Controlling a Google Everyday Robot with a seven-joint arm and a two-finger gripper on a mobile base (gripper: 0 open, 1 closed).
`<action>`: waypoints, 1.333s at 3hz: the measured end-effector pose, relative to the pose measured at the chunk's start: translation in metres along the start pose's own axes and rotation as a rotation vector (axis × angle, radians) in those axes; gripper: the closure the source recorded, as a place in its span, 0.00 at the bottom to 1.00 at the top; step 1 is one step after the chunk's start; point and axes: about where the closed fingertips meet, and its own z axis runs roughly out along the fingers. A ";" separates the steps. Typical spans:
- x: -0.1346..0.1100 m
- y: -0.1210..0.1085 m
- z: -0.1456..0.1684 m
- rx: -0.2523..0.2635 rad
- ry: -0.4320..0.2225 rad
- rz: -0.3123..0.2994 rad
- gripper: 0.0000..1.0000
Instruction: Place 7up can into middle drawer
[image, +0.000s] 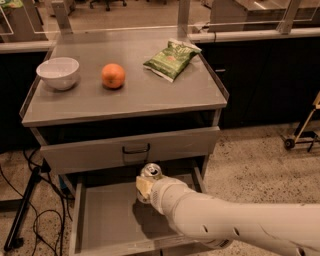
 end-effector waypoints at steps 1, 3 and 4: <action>0.034 -0.011 0.031 0.056 -0.018 0.042 1.00; 0.043 -0.010 0.035 0.058 0.004 0.057 1.00; 0.080 -0.013 0.064 0.087 0.036 0.094 1.00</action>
Offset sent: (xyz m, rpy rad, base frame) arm 0.0045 0.0055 -0.0687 -0.0025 0.0103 -0.1060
